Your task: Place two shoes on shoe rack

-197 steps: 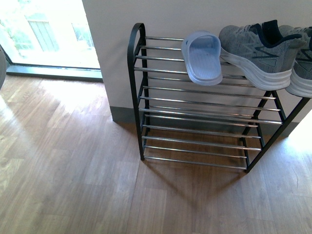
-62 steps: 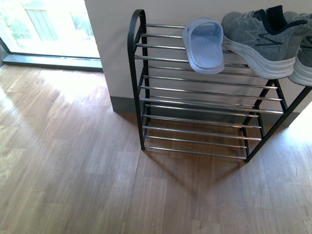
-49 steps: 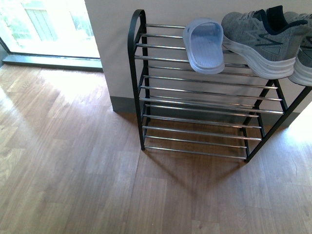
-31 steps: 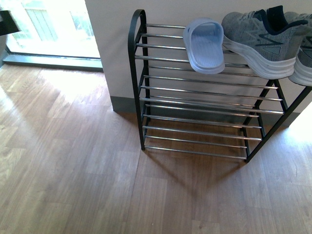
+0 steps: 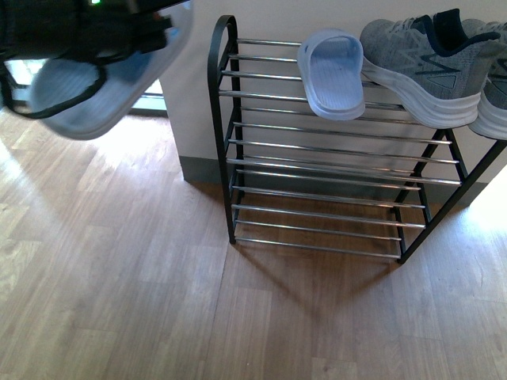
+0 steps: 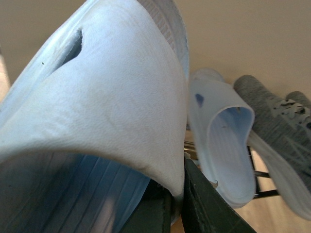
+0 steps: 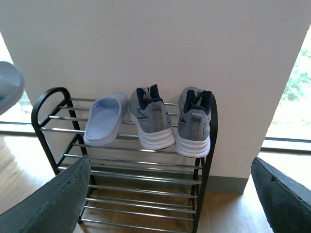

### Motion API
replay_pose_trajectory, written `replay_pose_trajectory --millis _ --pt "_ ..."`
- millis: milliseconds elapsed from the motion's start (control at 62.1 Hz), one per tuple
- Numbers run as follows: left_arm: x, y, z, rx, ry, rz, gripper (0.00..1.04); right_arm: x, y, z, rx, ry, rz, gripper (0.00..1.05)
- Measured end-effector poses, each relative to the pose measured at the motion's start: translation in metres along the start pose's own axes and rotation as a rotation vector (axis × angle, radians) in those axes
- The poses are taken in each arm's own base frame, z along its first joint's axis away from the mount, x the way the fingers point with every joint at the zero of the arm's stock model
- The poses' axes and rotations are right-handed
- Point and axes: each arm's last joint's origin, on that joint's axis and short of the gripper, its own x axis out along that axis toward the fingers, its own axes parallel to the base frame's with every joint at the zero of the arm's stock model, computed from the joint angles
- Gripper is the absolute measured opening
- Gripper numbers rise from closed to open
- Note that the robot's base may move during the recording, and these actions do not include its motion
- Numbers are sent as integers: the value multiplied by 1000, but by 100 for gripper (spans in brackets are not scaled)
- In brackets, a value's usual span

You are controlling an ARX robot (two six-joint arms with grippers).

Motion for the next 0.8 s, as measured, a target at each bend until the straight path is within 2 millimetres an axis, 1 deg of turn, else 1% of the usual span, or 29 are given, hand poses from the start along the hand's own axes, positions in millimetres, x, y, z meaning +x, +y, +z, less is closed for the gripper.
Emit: replay_pose_trajectory --millis 80,97,113,161,290,402,547,660,805 --pt "26 -7 -1 -61 18 -26 2 0 0 0 0 0 0 96" --pt "37 -9 -2 -78 24 -31 2 0 0 0 0 0 0 96" --pt "40 -10 -2 -87 26 -33 2 0 0 0 0 0 0 96" --pt "62 -15 -4 -141 37 -41 2 0 0 0 0 0 0 96" --pt "95 -22 -8 -214 49 -49 2 0 0 0 0 0 0 96" --pt "116 -23 -8 -262 48 -62 2 0 0 0 0 0 0 96" --pt "138 -22 -9 -314 57 -55 2 0 0 0 0 0 0 96" --pt "152 -20 -11 -340 76 -48 2 0 0 0 0 0 0 96" --pt "162 -16 -8 -376 75 -39 2 0 0 0 0 0 0 96"
